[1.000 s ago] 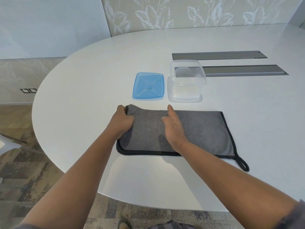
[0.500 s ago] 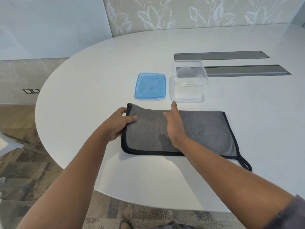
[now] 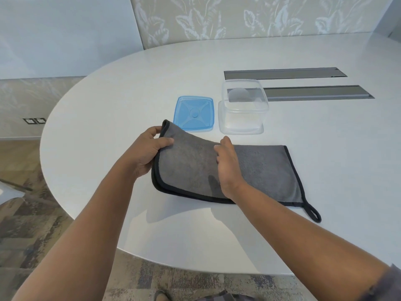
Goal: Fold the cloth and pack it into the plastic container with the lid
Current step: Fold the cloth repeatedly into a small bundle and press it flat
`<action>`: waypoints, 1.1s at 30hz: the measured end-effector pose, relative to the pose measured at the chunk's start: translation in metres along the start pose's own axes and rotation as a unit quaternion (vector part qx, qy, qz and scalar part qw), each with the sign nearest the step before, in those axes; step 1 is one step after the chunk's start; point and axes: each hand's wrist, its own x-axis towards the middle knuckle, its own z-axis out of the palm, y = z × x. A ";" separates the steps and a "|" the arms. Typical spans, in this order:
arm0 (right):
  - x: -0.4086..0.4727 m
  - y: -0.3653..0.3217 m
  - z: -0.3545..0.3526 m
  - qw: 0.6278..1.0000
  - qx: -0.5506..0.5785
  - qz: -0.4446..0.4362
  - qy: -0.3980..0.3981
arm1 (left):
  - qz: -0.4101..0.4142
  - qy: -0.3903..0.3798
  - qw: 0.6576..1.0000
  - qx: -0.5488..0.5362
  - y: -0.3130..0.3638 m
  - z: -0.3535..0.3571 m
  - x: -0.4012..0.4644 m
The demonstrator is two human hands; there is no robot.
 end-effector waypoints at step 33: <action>0.027 -0.047 -0.160 0.990 -0.037 0.133 0.039 | 0.279 -0.053 0.838 0.465 -0.041 0.152 0.008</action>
